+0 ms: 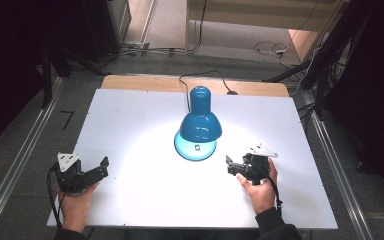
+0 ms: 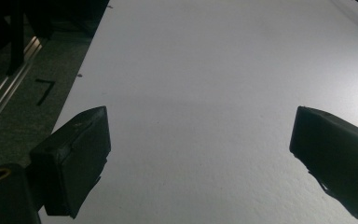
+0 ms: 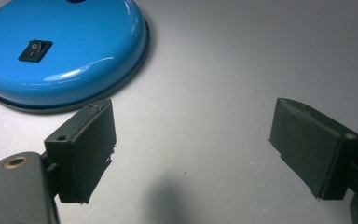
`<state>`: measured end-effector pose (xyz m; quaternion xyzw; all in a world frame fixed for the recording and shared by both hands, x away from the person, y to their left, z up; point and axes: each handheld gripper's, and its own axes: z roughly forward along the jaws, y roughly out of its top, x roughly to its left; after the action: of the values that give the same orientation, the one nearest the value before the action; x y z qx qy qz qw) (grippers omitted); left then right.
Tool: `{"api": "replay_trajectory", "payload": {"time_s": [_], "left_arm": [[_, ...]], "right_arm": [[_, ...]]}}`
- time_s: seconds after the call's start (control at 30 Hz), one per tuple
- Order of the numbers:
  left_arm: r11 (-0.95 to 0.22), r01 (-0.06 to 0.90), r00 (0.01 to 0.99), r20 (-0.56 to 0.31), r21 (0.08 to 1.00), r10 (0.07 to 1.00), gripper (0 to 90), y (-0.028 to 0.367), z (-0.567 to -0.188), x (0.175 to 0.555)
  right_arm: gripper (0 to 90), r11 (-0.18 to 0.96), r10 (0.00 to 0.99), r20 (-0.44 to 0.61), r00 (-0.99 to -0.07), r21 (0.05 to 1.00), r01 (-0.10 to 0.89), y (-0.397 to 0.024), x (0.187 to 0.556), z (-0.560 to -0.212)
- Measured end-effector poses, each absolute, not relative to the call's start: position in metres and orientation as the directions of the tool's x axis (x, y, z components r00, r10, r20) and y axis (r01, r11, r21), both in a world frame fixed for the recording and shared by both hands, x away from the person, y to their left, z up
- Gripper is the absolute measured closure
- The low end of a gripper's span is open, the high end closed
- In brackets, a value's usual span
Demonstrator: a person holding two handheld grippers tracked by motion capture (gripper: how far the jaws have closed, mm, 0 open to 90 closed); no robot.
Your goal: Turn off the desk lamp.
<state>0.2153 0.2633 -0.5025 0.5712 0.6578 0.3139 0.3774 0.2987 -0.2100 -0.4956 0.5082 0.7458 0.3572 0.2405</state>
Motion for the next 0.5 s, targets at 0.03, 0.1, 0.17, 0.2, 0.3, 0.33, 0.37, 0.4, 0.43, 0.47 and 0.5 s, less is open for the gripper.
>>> {"api": "replay_trajectory", "payload": {"time_s": [0.03,0.1,0.17,0.2,0.3,0.33,0.37,0.4,0.43,0.47,0.5], "left_arm": [[0.151,0.514,-0.063,-0.138,0.844,0.988,5.6,0.263,-0.503,0.215],[0.15,0.514,-0.062,-0.137,0.845,0.989,5.6,0.263,-0.503,0.215],[0.151,0.514,-0.062,-0.139,0.844,0.988,5.6,0.263,-0.503,0.215],[0.15,0.514,-0.062,-0.138,0.845,0.989,5.6,0.263,-0.503,0.215],[0.15,0.515,-0.061,-0.138,0.844,0.989,5.6,0.263,-0.503,0.215],[0.149,0.515,-0.061,-0.137,0.844,0.989,5.6,0.263,-0.503,0.215],[0.15,0.515,-0.061,-0.138,0.844,0.989,5.6,0.263,-0.503,0.216],[0.151,0.516,-0.061,-0.139,0.843,0.988,5.6,0.263,-0.503,0.216],[0.151,0.515,-0.062,-0.139,0.844,0.988,5.6,0.263,-0.503,0.216],[0.151,0.514,-0.062,-0.139,0.844,0.988,5.6,0.263,-0.503,0.215],[0.151,0.515,-0.062,-0.139,0.844,0.988,5.6,0.263,-0.503,0.215]], "right_arm": [[12.8,0.23,0.929,0.005,-0.369,0.774,0.589,-0.209,0.299,-0.496],[12.8,0.232,0.928,0.008,-0.374,0.771,0.592,-0.206,0.299,-0.497],[12.8,0.238,0.925,0.006,-0.381,0.771,0.591,-0.202,0.3,-0.498],[12.8,0.238,0.925,0.006,-0.381,0.771,0.591,-0.202,0.3,-0.498],[12.8,0.238,0.924,0.009,-0.383,0.771,0.591,-0.199,0.301,-0.499],[12.8,0.239,0.923,0.008,-0.384,0.771,0.59,-0.197,0.301,-0.499],[12.8,0.244,0.922,0.004,-0.388,0.772,0.587,-0.196,0.302,-0.5],[12.8,0.242,0.922,0.006,-0.387,0.771,0.589,-0.195,0.302,-0.5],[12.9,0.246,0.921,0.003,-0.39,0.771,0.587,-0.192,0.303,-0.5],[12.9,0.246,0.921,0.003,-0.39,0.771,0.587,-0.192,0.303,-0.5],[12.9,0.248,0.921,-0.001,-0.39,0.772,0.585,-0.191,0.303,-0.5]]}}
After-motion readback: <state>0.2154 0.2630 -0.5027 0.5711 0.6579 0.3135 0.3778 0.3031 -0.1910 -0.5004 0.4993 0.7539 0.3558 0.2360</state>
